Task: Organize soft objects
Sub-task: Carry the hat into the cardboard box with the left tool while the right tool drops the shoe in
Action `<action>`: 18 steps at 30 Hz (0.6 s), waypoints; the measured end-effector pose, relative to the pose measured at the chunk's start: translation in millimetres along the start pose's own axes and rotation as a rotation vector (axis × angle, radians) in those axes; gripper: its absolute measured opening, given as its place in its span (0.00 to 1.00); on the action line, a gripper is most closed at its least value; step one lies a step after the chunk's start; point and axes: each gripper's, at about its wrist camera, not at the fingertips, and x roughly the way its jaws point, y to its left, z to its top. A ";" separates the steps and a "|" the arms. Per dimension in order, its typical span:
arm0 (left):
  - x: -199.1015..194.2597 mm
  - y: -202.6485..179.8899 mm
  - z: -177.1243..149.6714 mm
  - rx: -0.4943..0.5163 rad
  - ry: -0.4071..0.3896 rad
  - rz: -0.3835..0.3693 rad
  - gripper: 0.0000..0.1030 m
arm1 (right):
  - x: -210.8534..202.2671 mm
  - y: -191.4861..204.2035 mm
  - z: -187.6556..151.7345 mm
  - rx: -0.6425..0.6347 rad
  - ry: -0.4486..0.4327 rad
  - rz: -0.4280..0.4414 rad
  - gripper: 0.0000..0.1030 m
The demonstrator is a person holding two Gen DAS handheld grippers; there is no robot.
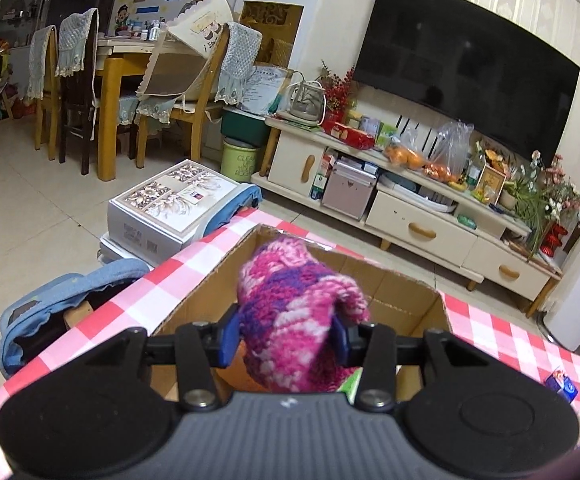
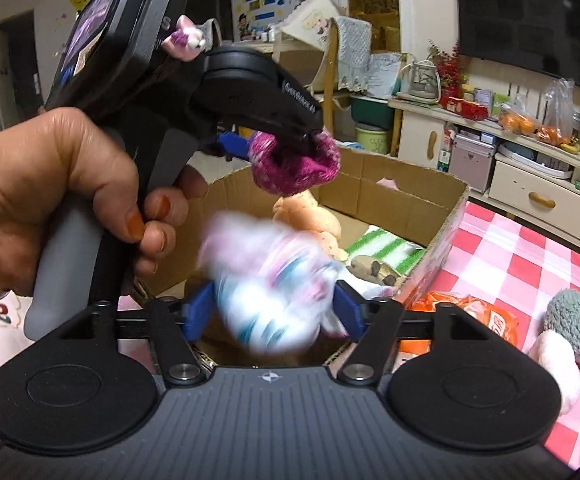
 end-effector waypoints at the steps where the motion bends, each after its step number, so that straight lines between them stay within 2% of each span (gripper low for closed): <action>1: -1.0 -1.0 0.3 0.001 0.001 0.001 0.47 | -4.4 -0.6 -1.0 0.012 -0.011 -0.001 0.96; 4: -6.2 -3.7 0.6 -0.008 -0.013 -0.014 0.56 | -20.3 -3.7 -0.5 0.038 -0.045 -0.003 0.97; 8: -15.9 -14.6 -0.4 0.011 -0.042 -0.025 0.65 | -44.2 -7.0 -2.5 0.065 -0.098 -0.055 0.98; 18: -33.0 -49.3 -16.0 0.099 -0.056 -0.089 0.69 | -97.4 -23.1 -30.8 0.137 -0.161 -0.209 0.98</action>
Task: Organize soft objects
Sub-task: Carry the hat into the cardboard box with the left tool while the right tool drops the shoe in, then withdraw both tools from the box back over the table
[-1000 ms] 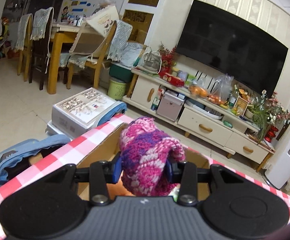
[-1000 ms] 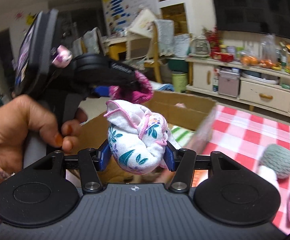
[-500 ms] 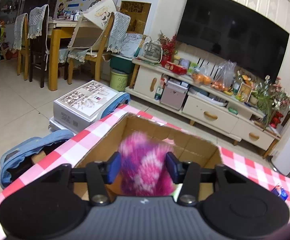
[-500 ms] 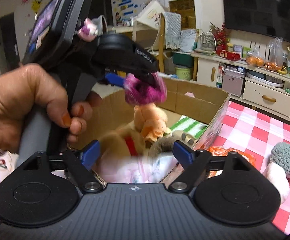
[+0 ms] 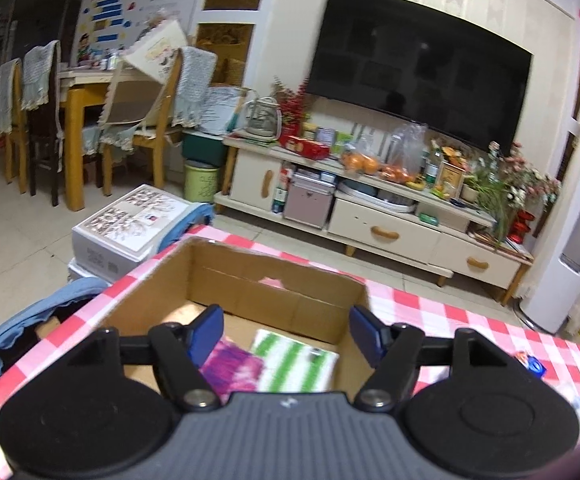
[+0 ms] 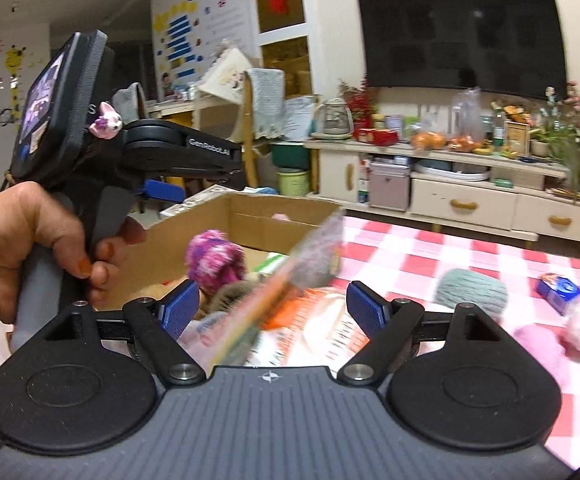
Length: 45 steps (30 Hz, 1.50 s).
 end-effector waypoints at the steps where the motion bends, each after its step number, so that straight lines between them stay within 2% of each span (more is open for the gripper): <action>1: -1.4 -4.5 -1.4 0.010 -0.002 -0.005 0.70 | 0.1 -2.6 -0.5 0.004 -0.002 -0.012 0.98; 9: -4.4 -35.9 -12.6 0.077 0.003 -0.053 0.72 | -13.8 -24.7 -13.6 0.058 -0.002 -0.075 0.98; 17: -5.8 -62.2 -23.2 0.114 0.015 -0.100 0.87 | -30.6 -51.7 -25.9 0.110 -0.013 -0.167 1.00; 22: -5.5 -80.4 -30.2 0.128 0.025 -0.131 0.92 | -41.5 -71.2 -33.6 0.150 -0.028 -0.218 1.00; 45: -4.6 -161.4 -73.9 0.257 0.087 -0.202 0.92 | -74.6 -147.7 -59.7 0.266 -0.082 -0.476 1.00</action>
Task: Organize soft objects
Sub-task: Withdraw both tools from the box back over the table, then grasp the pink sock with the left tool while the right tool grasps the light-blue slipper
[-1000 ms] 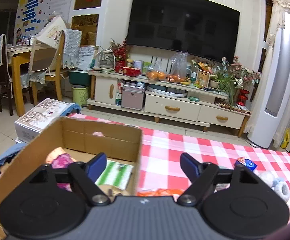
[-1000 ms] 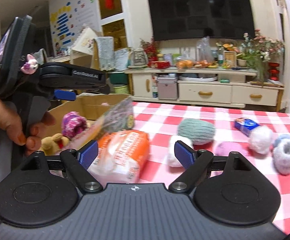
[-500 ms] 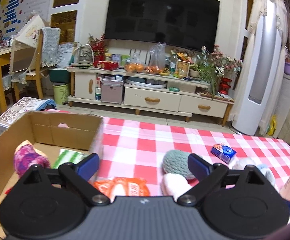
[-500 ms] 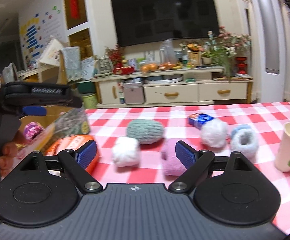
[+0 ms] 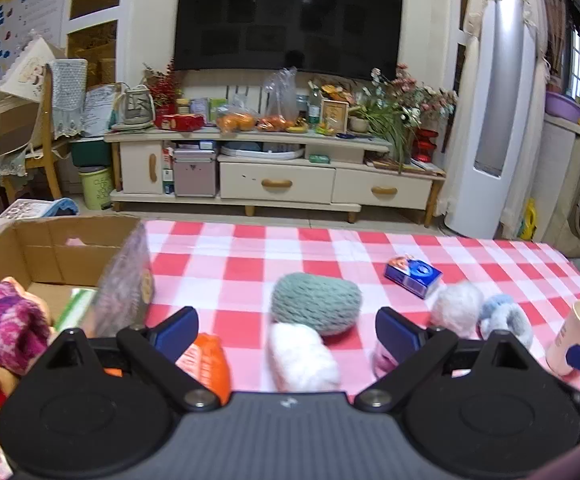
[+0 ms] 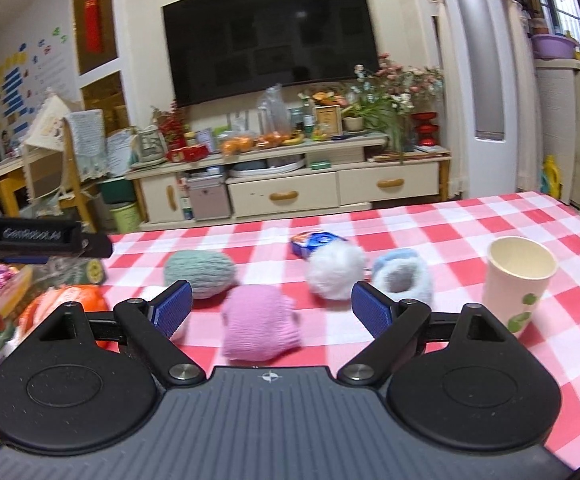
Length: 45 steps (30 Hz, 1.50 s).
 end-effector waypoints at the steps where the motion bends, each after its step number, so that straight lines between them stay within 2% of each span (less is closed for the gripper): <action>1: 1.6 -3.4 -0.6 0.004 0.004 -0.005 0.92 | 0.7 -4.4 -0.7 0.010 -0.002 -0.013 1.00; 7: 11.8 -29.3 -7.8 0.031 0.043 -0.052 0.92 | 8.9 -29.5 -4.2 0.059 -0.005 -0.106 1.00; 14: 29.9 -56.9 -18.6 0.056 0.110 -0.104 0.92 | 41.8 -51.2 -9.6 0.079 0.063 -0.172 1.00; 19: 45.6 -65.8 -22.5 0.032 0.151 -0.123 0.92 | 59.0 -58.2 -9.2 0.094 0.084 -0.175 1.00; 28: 77.7 -84.6 -29.3 0.047 0.218 -0.116 0.92 | 90.3 -79.4 -1.4 0.200 0.160 -0.114 1.00; 40: 113.1 -94.4 -36.8 0.060 0.263 -0.088 0.92 | 115.3 -86.6 -5.8 0.196 0.219 -0.145 1.00; 45: 120.7 -94.6 -36.8 0.048 0.273 -0.093 0.92 | 117.1 -87.8 -6.5 0.185 0.216 -0.159 1.00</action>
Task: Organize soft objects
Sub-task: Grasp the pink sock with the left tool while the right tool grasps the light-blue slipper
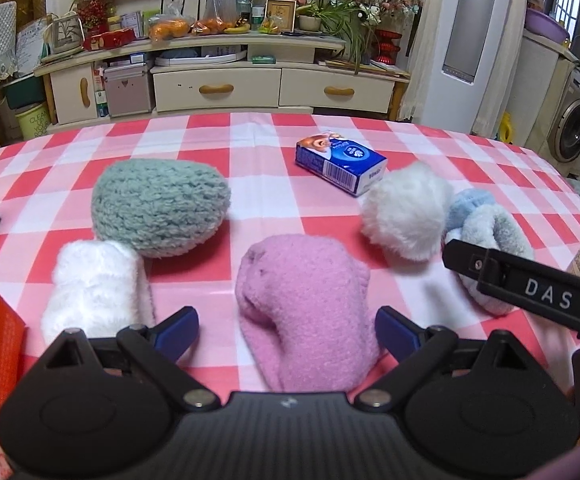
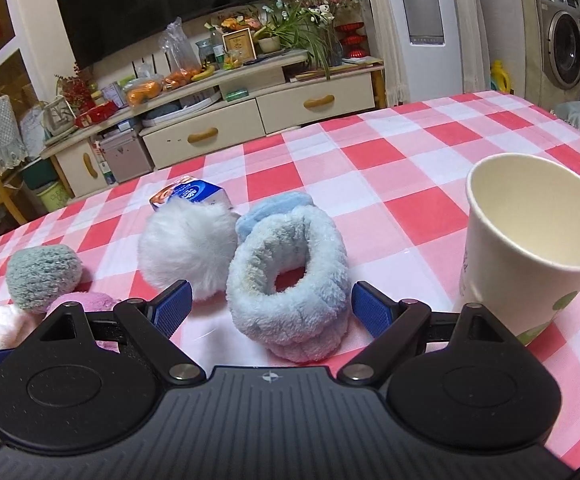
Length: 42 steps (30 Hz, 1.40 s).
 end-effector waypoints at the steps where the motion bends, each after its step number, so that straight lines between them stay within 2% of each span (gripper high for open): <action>1: 1.0 -0.4 1.0 -0.002 -0.001 0.000 0.92 | -0.3 -0.3 -0.3 0.000 -0.003 0.000 1.00; 6: 7.3 -2.1 2.0 -0.006 0.006 -0.005 0.87 | -0.1 1.9 -0.9 -0.018 -0.009 -0.006 1.00; 9: 7.6 -5.0 2.1 0.011 -0.001 0.001 0.80 | 1.2 2.9 -1.0 -0.035 -0.008 -0.011 0.95; 13: 6.5 -5.9 2.7 0.023 -0.008 0.011 0.69 | 4.3 3.2 -1.8 -0.054 0.005 -0.011 0.76; 14: 5.8 -5.9 2.7 0.026 -0.010 0.013 0.63 | 4.4 4.1 -2.2 -0.064 0.006 -0.014 0.72; 17: 3.5 -3.6 1.8 0.011 -0.008 -0.003 0.58 | 4.3 6.3 -3.4 -0.089 0.010 -0.007 0.63; 22: -1.2 -3.4 -1.9 0.009 -0.002 -0.013 0.55 | 3.0 7.1 -5.1 -0.111 0.011 -0.005 0.56; 29: -11.3 -3.9 -12.3 0.018 0.002 -0.028 0.54 | -2.9 4.0 -9.9 -0.118 0.012 0.009 0.50; 42: -32.0 7.3 -32.1 0.027 0.013 -0.048 0.54 | -17.7 1.1 -20.2 -0.124 0.014 0.042 0.49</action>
